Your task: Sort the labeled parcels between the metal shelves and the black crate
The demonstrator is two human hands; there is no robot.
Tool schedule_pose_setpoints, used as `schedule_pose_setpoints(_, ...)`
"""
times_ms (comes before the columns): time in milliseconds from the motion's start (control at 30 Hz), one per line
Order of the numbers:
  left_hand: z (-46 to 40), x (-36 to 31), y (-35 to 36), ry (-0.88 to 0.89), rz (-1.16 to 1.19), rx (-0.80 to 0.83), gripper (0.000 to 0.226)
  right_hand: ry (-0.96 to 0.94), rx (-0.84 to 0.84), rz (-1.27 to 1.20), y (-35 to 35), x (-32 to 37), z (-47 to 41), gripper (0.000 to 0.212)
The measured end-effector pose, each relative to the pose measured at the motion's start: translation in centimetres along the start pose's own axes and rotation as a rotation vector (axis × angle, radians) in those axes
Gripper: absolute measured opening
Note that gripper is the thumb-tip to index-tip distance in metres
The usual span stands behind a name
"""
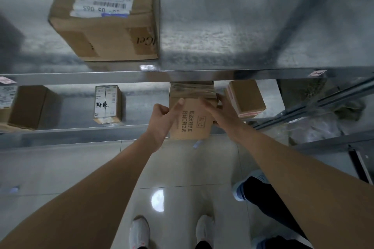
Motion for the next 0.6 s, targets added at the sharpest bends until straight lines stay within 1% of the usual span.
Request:
schedule_pose_setpoints(67,0.3,-0.2,-0.6,0.006,-0.004,-0.004,0.067,0.011,-0.014,-0.015,0.3,0.5,0.2,0.089)
schedule_pose_setpoints(100,0.5,-0.3,-1.0,0.012,-0.009,-0.006,0.07,0.016,-0.019,-0.01,0.4,0.7,0.4,0.089)
schedule_pose_setpoints(133,0.5,-0.3,-1.3,0.015,-0.012,-0.009,0.074,0.02,-0.017,-0.001,0.5,0.8,0.5,0.085)
schedule_pose_setpoints(233,0.6,-0.3,-2.2,0.044,-0.022,0.015,0.086,-0.001,-0.002,0.042,0.6,1.6,0.8,0.065)
schedule_pose_setpoints(267,0.7,-0.4,-2.6,0.066,-0.031,0.023,0.09,-0.015,0.012,0.059,0.5,1.7,0.8,0.066)
schedule_pose_setpoints(300,0.7,-0.5,-2.9,0.087,-0.038,0.037,0.095,-0.033,0.036,0.076,0.5,1.8,0.8,0.074)
schedule_pose_setpoints(367,0.7,-0.4,-3.3,0.114,-0.035,0.082,0.106,-0.061,0.093,0.128,0.8,1.9,0.9,0.098)
schedule_pose_setpoints(400,0.7,-0.4,-3.4,0.126,-0.034,0.101,0.11,-0.077,0.117,0.168,1.0,1.8,0.9,0.105)
schedule_pose_setpoints(433,0.7,-0.3,-3.6,0.136,-0.041,0.113,0.112,-0.098,0.142,0.199,1.3,1.9,1.0,0.106)
schedule_pose_setpoints(500,0.7,-0.4,-3.7,0.164,-0.058,0.12,0.108,-0.155,0.154,0.241,1.9,2.4,1.4,0.097)
schedule_pose_setpoints(600,0.7,-0.6,-3.8,0.197,-0.072,0.082,0.091,-0.194,0.097,0.263,2.1,2.2,1.3,0.083)
Point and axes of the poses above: each hand's wrist, its own z-axis away from the middle knuckle, its own y-axis out of the palm, x = y × z, the point moved 6 cm from there along -z, towards the middle knuckle, and after that the axes turned 1 degree about -z, right-handed, at the moved point
